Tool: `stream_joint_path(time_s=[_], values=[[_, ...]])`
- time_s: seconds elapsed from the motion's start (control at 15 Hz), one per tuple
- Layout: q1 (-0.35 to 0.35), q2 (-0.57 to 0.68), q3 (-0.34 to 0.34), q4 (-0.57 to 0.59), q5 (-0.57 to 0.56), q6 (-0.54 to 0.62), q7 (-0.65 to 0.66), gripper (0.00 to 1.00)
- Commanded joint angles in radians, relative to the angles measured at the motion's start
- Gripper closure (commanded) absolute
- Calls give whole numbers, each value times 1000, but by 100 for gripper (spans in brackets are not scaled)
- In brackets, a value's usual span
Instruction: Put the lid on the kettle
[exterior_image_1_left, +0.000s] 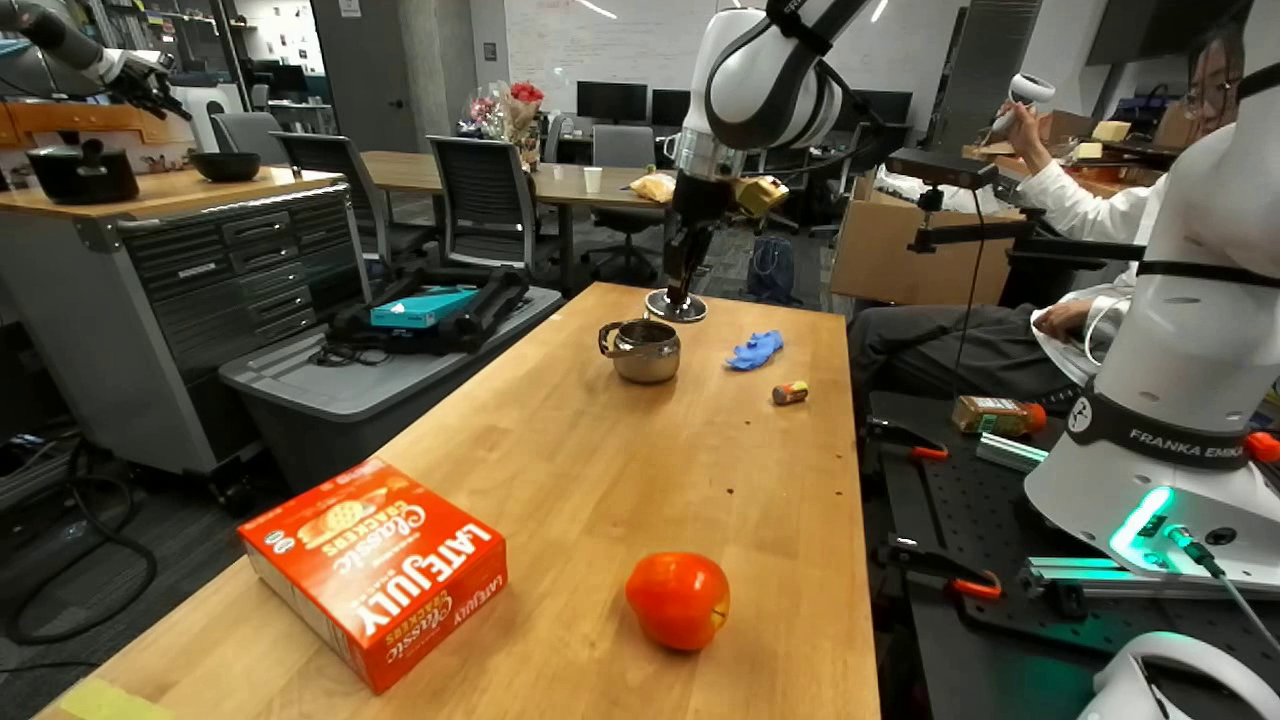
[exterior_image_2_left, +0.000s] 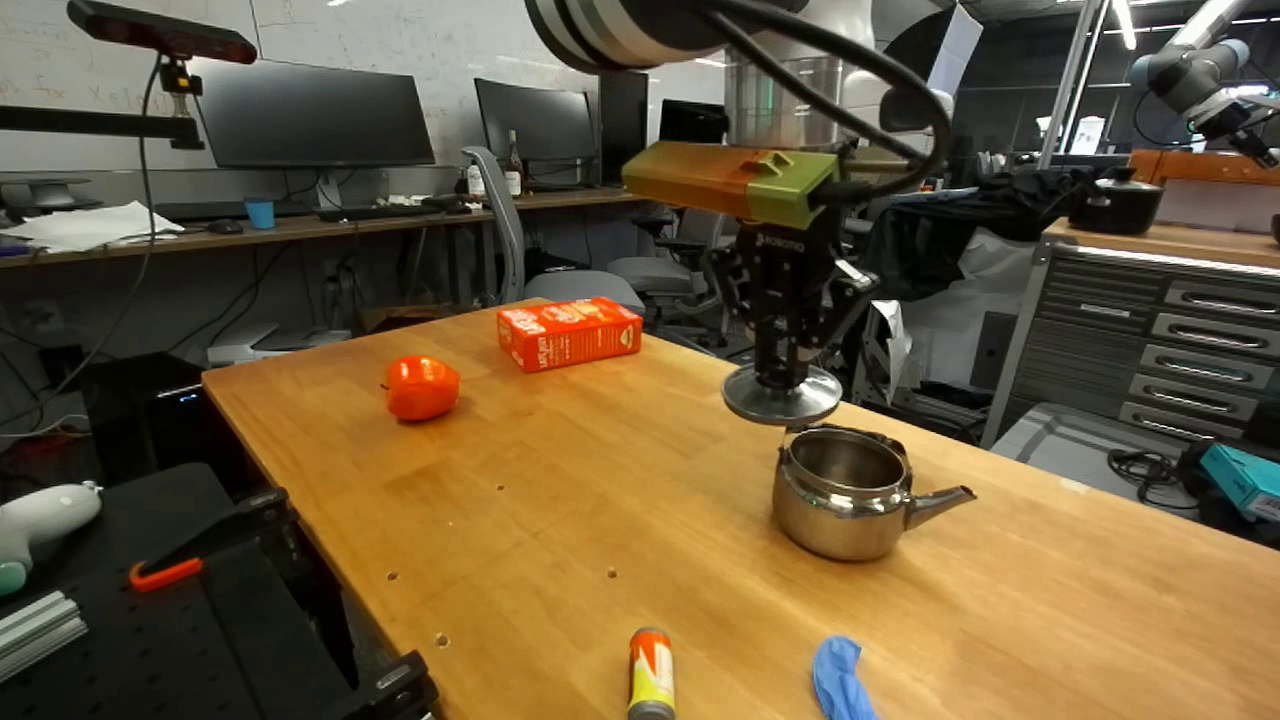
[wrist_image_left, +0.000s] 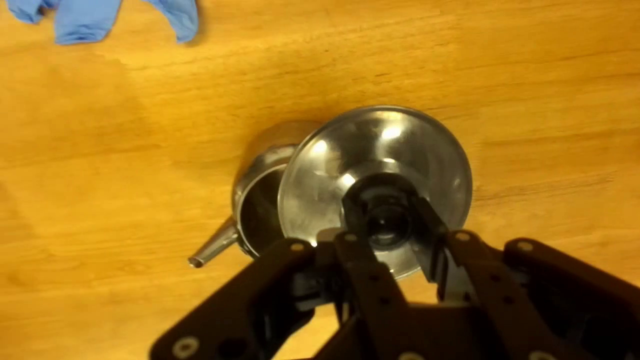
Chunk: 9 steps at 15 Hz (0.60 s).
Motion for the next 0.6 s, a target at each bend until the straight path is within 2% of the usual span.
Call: stream_joint_path(time_s=[0.0, 0.27, 0.53], values=[[-28, -2, -31, 33, 34, -50, 2, 84], [-47, 19, -48, 57, 56, -67, 1, 84], [-60, 62, -33, 85, 146, -31, -43, 84]])
